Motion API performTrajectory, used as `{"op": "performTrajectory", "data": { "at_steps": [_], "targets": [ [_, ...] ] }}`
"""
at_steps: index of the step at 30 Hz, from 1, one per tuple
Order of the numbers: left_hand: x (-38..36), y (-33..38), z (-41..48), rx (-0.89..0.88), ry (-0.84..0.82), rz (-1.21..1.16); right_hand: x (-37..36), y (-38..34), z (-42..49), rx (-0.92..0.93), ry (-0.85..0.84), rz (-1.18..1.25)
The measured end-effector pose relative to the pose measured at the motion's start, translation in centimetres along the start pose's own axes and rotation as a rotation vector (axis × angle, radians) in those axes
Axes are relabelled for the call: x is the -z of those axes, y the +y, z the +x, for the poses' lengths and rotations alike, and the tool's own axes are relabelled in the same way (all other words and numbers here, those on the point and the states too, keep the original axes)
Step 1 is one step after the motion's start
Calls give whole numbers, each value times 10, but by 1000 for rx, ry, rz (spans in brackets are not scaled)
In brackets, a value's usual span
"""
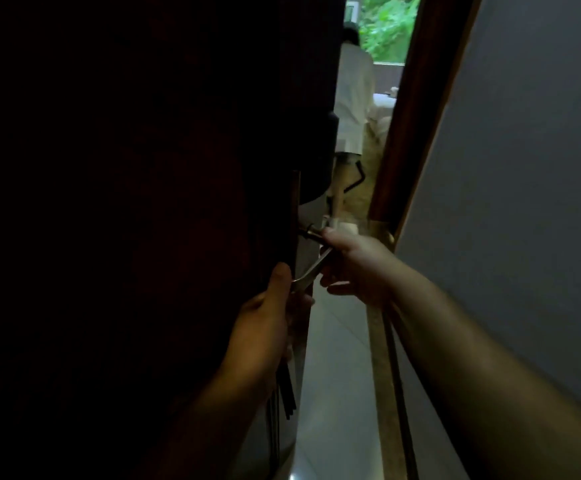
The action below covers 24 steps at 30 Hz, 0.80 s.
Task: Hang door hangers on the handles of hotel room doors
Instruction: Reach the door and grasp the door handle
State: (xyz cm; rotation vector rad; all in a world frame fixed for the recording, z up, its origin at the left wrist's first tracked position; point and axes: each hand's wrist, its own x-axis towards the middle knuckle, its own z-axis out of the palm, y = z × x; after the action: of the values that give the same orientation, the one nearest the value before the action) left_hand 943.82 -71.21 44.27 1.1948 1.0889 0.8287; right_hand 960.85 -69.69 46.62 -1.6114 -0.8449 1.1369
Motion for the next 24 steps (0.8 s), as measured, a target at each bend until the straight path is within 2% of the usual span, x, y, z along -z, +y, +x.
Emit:
{"op": "performTrajectory", "data": {
  "at_steps": [6,24],
  "targets": [
    [33,18,69,-68,216,27,-47,-18,83,68,-215,-47],
    [127,43,174,-55,518,-45,-161,-74,226,155,-587,-179]
  ]
}}
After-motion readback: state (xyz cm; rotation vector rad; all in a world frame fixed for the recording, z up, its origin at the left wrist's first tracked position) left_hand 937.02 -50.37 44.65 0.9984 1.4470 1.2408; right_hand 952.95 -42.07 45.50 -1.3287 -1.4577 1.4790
